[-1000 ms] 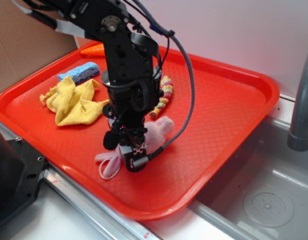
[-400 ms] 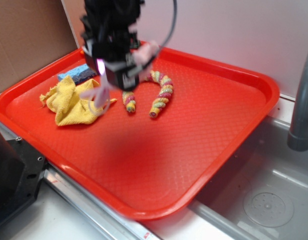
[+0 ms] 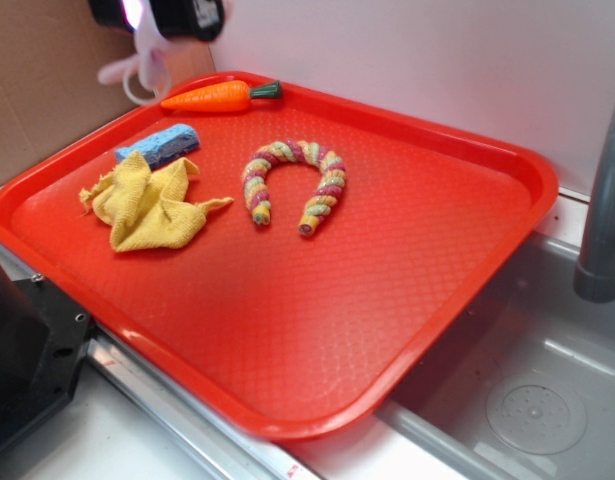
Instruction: Grab the pink bunny.
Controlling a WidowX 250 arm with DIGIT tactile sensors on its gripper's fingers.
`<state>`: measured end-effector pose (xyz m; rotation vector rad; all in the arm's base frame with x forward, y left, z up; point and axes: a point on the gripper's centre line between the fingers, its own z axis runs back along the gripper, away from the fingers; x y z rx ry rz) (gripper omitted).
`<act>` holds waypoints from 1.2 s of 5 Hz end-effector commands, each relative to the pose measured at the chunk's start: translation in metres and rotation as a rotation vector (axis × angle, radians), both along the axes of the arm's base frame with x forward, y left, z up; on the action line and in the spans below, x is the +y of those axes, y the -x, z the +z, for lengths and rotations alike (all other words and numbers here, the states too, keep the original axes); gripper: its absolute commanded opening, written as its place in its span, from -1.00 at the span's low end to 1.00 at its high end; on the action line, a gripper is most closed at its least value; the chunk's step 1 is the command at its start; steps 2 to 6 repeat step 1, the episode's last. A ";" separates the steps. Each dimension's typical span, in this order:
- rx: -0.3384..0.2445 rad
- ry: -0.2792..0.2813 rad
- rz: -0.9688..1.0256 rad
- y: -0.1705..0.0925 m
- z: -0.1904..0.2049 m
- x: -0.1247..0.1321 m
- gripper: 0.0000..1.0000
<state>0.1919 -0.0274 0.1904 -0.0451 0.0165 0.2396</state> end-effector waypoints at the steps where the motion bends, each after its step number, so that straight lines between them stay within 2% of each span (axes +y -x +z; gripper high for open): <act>1: 0.018 0.014 -0.041 -0.005 0.010 0.007 -1.00; 6: 0.018 0.014 -0.041 -0.005 0.010 0.007 -1.00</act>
